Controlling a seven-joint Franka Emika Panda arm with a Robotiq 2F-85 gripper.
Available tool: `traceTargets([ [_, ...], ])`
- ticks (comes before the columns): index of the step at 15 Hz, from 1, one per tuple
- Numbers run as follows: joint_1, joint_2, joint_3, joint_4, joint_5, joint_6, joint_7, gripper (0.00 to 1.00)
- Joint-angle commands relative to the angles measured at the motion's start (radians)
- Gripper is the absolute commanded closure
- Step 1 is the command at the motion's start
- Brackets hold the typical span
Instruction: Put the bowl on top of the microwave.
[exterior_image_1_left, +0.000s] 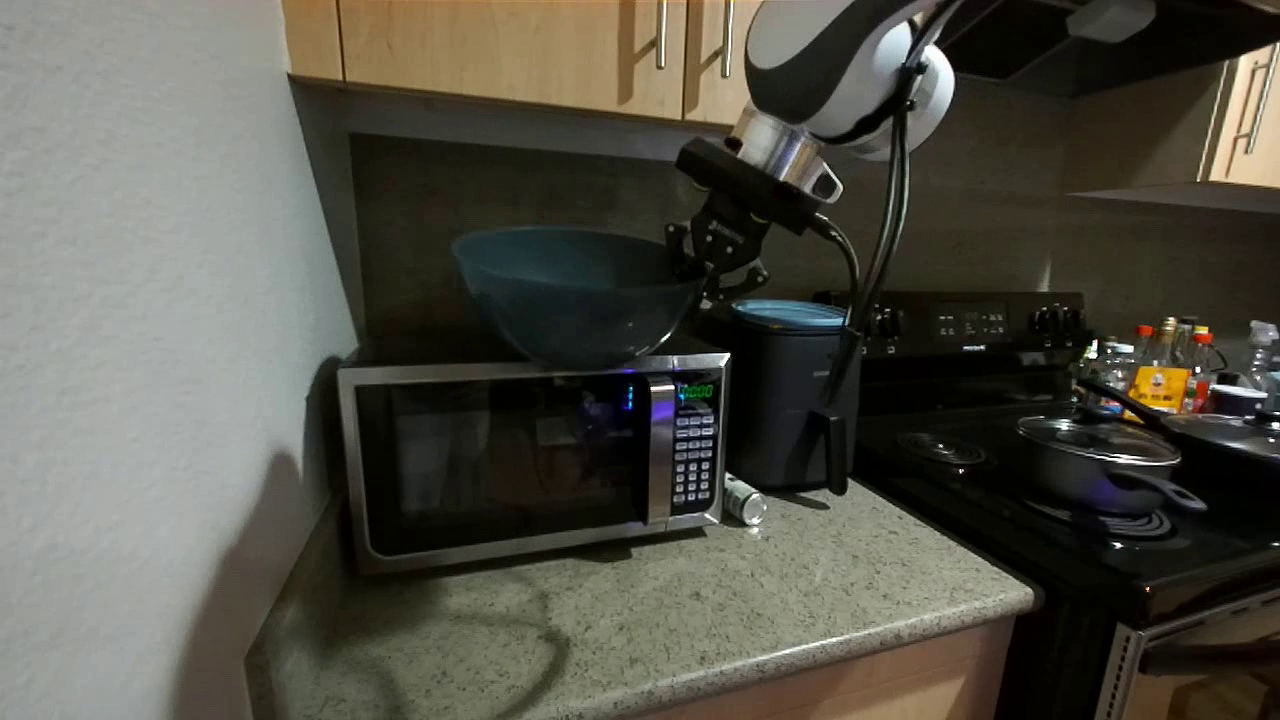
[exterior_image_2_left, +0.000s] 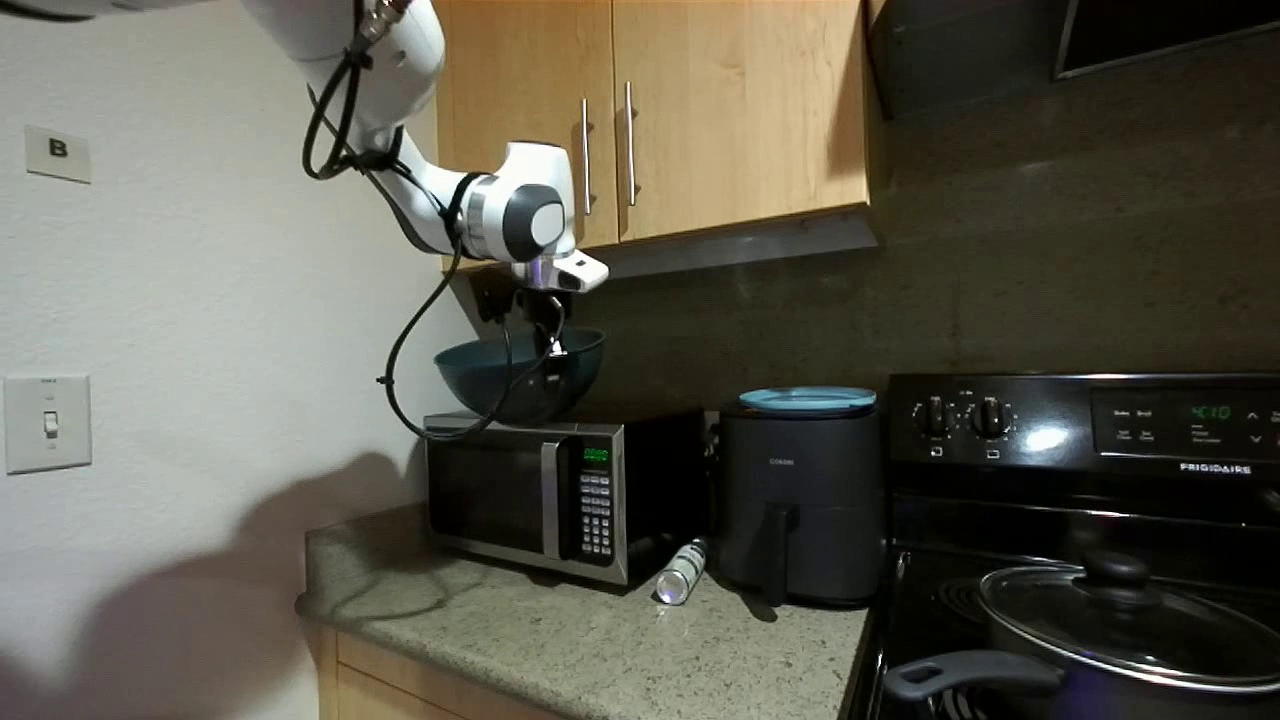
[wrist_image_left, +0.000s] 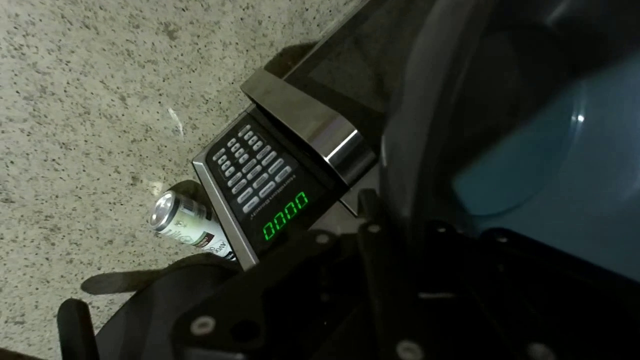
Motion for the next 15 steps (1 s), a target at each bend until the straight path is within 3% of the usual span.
traceTargets([
  [1, 0.009, 0.013, -0.009, 0.022, -0.015, -0.019, 0.012, 0.89],
  [2, 0.010, 0.020, -0.010, 0.037, -0.021, -0.033, 0.013, 0.89],
  [3, 0.014, 0.023, -0.013, 0.044, -0.029, -0.013, 0.028, 0.97],
  [8, 0.031, 0.033, -0.023, 0.057, -0.056, 0.128, 0.069, 0.97],
  [15, 0.062, 0.123, -0.047, 0.131, -0.123, 0.146, 0.171, 0.97],
])
